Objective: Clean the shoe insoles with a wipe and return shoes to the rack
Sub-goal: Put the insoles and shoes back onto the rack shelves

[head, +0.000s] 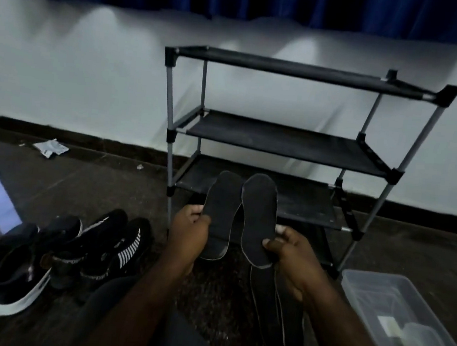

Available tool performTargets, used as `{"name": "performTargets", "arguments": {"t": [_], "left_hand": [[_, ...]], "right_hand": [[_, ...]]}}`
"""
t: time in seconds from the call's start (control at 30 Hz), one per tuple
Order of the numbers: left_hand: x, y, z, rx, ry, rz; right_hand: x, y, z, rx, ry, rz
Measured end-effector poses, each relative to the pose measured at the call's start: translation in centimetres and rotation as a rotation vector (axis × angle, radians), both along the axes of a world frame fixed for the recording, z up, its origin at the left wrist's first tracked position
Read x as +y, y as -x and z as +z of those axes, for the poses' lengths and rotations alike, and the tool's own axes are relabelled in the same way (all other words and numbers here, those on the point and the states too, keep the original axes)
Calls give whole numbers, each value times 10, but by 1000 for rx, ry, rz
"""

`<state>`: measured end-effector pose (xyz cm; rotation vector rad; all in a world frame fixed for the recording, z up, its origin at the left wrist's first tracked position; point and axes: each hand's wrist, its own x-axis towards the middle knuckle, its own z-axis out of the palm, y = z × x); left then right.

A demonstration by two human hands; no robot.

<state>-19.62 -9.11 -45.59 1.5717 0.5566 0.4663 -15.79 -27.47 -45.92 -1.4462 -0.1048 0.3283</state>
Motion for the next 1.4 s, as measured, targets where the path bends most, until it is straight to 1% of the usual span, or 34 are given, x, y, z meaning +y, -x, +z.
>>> {"name": "performTargets", "arguments": {"t": [0.2, 0.3, 0.37, 0.5, 0.57, 0.63, 0.7, 0.77, 0.83, 0.93, 1.07, 1.1, 1.2, 1.27, 1.4], "left_hand": [[2, -8, 60, -210, 71, -46], [4, -27, 80, -259, 35, -44], [9, -46, 91, -259, 0, -41], [18, -88, 106, -226, 40, -6], [20, -110, 109, -148, 45, -18], [20, -124, 107, -26, 114, -114], [18, -124, 100, 78, 189, -220], [16, -122, 92, 95, 125, -212], [14, -123, 89, 13, 75, -138], [15, -132, 95, -97, 37, -87], [22, -161, 105, -134, -64, -86], [24, -168, 107, -127, -100, -78], [31, -188, 113, -108, -116, -49], [35, -200, 111, -65, -160, -34], [40, -213, 105, 100, -383, -24]], "right_hand": [[-5, -7, 45, -89, -126, 26], [-3, -24, 64, -116, -164, 25], [4, -41, 75, -115, -162, 8], [26, -85, 90, -120, -93, -89], [39, -106, 93, -100, -56, -136], [49, -120, 92, -62, -47, -160], [55, -126, 90, -83, -49, -195], [57, -127, 89, -143, -51, -250], [57, -131, 87, -193, -49, -304], [61, -143, 86, -185, -48, -333], [71, -163, 96, -157, -19, -302], [74, -169, 99, -157, 2, -306], [84, -185, 106, -192, 37, -317], [90, -196, 107, -204, 91, -307], [92, -212, 108, -249, 407, -272]]}}
